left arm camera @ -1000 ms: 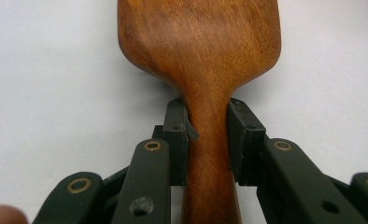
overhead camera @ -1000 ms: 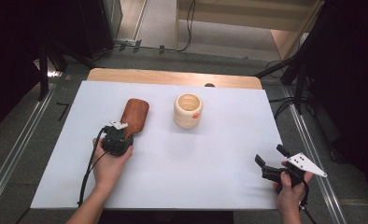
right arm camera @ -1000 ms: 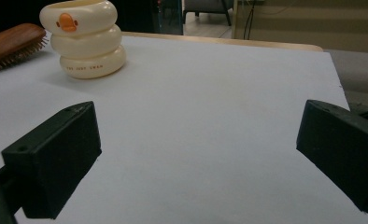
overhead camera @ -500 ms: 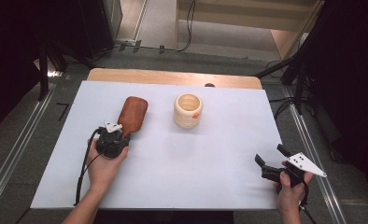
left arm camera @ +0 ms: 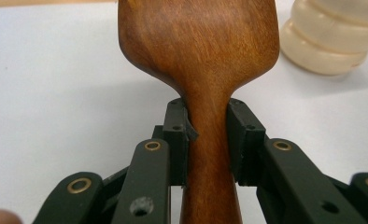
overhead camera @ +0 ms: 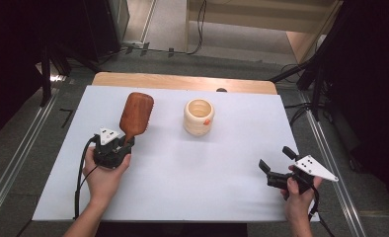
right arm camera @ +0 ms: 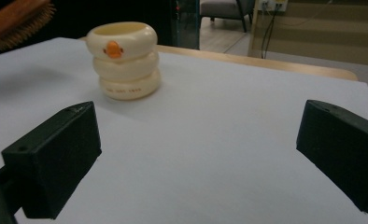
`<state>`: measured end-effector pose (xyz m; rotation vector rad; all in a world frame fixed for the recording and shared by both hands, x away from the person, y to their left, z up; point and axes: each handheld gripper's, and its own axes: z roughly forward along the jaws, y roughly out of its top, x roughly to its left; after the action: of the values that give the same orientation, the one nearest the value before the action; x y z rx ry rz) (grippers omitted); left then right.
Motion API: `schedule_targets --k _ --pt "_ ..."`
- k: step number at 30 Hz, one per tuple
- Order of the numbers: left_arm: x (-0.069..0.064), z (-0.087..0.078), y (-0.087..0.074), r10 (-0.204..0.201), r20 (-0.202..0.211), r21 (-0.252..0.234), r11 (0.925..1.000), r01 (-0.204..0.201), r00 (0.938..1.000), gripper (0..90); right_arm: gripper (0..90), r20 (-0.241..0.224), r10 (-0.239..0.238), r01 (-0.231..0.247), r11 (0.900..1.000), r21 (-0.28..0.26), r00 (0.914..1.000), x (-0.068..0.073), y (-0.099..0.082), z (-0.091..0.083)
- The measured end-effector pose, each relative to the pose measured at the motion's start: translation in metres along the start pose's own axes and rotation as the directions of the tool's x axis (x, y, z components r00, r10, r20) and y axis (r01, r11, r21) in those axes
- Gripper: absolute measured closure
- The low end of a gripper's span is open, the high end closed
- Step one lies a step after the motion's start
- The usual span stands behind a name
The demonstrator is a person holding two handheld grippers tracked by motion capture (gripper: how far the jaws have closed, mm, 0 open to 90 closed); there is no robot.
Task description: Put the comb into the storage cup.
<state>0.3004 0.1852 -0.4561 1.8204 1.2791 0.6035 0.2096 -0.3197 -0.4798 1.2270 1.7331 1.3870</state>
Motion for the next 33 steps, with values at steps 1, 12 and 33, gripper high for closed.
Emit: schedule_targets --k 1,12,33 --pt "-0.001 -0.002 0.001 -0.002 0.010 -0.008 1.0000 0.002 1.0000 72.9 0.0 -0.010 0.006 -0.006 1.0000 -0.002 0.9999 0.003 0.004 0.001" --pt "-0.022 -0.022 0.008 0.039 0.082 -0.087 0.9956 -0.032 0.9959 72.9 0.0 -0.105 0.005 -0.007 0.9997 -0.022 0.9945 0.047 0.049 0.028" --pt "-0.061 -0.038 0.004 0.131 0.153 -0.187 0.9771 -0.102 0.9795 72.9 0.0 -0.270 0.027 -0.039 0.9984 -0.040 0.9625 0.095 0.079 0.066"
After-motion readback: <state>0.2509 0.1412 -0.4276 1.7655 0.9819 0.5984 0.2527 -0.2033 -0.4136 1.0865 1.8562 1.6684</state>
